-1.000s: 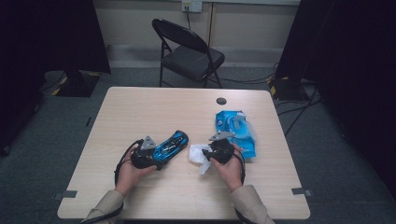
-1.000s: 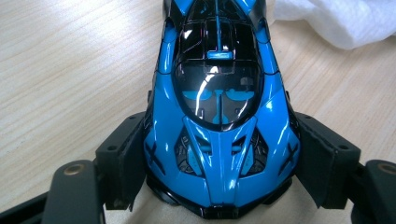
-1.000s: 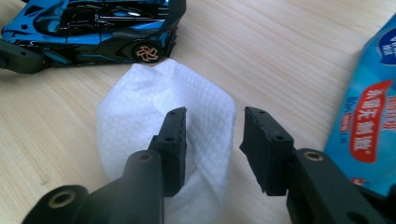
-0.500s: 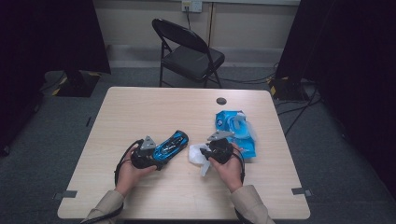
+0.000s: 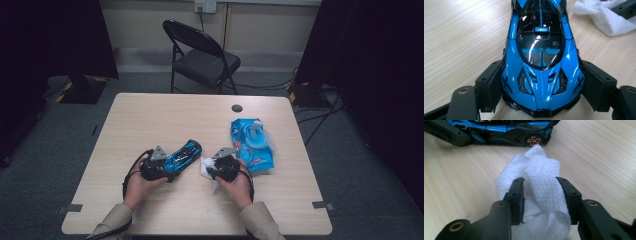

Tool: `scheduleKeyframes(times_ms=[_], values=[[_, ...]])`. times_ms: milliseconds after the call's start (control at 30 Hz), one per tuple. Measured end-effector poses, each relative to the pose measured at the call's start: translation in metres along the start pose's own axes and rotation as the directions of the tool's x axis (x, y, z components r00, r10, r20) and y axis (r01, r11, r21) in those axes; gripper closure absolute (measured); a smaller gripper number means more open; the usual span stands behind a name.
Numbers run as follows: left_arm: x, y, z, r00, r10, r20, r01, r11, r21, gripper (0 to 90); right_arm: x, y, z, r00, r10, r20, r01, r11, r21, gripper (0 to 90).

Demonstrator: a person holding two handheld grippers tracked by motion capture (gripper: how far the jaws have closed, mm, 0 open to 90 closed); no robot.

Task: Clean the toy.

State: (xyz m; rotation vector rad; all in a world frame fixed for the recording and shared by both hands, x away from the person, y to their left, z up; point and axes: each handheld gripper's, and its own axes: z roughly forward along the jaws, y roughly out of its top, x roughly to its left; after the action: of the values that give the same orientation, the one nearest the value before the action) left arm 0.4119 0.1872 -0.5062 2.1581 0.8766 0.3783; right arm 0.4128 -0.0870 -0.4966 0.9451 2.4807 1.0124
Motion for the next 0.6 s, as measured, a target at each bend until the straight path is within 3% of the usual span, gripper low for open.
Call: scheduleKeyframes(times_ms=[167,233,333,467,600], values=[[0.0,0.0,0.0,1.0,0.0,-0.001,0.0,1.0,0.0,25.8,0.002,-0.004,0.001,0.9998,0.011,0.017,-0.01,1.0,-0.025,61.3],[0.0,0.0,0.0,1.0,0.0,-0.001,0.0,1.0,0.0,25.8,0.004,-0.003,0.0,0.9999,-0.005,0.016,0.005,1.0,-0.024,76.5],[0.0,0.0,0.0,1.0,0.0,-0.001,0.0,1.0,0.0,25.8,0.004,-0.002,0.0,0.9992,0.0,0.041,0.0,1.0,-0.013,84.0],[0.0,0.0,0.0,1.0,-0.001,0.0,0.001,1.0,0.0,25.8,-0.002,0.001,0.0,0.9974,0.072,-0.004,-0.072,0.997,-0.011,86.4],[0.0,0.0,0.0,1.0,-0.001,-0.001,0.001,1.0,-0.001,25.8,0.0,0.018,-0.007,0.994,0.092,-0.058,-0.097,0.992,-0.084,86.5]])
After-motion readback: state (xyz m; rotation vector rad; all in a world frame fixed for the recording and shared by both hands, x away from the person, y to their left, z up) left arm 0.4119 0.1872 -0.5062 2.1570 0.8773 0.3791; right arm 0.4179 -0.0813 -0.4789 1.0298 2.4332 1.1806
